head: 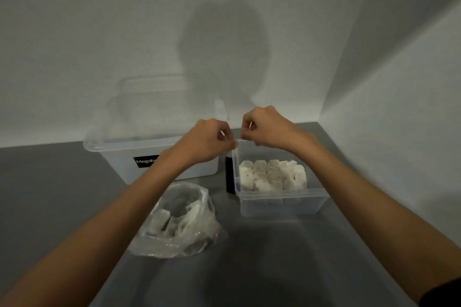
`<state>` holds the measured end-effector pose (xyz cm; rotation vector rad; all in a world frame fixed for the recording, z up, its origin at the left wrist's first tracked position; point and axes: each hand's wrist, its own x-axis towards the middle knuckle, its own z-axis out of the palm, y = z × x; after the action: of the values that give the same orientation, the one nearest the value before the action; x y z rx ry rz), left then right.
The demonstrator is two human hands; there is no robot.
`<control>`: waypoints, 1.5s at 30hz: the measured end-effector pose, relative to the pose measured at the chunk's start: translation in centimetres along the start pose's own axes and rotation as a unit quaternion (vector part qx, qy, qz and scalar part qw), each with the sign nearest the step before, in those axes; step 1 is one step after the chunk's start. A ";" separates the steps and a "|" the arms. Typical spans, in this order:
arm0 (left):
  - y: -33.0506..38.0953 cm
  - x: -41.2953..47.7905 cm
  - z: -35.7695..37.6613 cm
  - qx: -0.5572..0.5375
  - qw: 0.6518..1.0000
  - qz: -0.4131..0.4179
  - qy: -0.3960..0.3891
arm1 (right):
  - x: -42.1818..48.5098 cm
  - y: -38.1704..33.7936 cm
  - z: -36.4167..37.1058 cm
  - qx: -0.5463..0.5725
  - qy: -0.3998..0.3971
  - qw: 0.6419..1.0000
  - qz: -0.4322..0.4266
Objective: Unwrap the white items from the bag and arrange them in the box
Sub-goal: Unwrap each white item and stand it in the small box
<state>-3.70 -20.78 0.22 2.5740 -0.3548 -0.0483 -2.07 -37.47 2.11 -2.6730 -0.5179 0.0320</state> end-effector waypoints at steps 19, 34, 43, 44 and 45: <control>-17.9 -11.4 0.0 0.034 0.984 -0.172 0.007 | 0.9 -13.7 21.2 -0.007 -0.254 0.964 0.076; -19.9 -12.4 2.0 0.001 0.993 -0.102 0.053 | 0.0 -13.9 21.4 -0.027 -0.158 0.983 0.091; -17.0 -12.0 0.6 -0.077 0.997 0.005 0.007 | -0.5 -14.0 15.0 0.088 -0.127 0.988 0.014; -16.9 -11.9 0.6 -0.075 0.997 0.002 -0.001 | -0.5 -14.0 14.5 0.111 -0.130 0.985 0.008; -17.0 -11.9 0.6 -0.077 0.997 -0.002 -0.001 | -0.5 -14.0 14.1 0.129 -0.136 0.982 0.004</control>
<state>-11.11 -4.05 -9.46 2.4220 -0.3327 -0.0759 -8.86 -20.25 -5.19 -2.4274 -0.5463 0.4417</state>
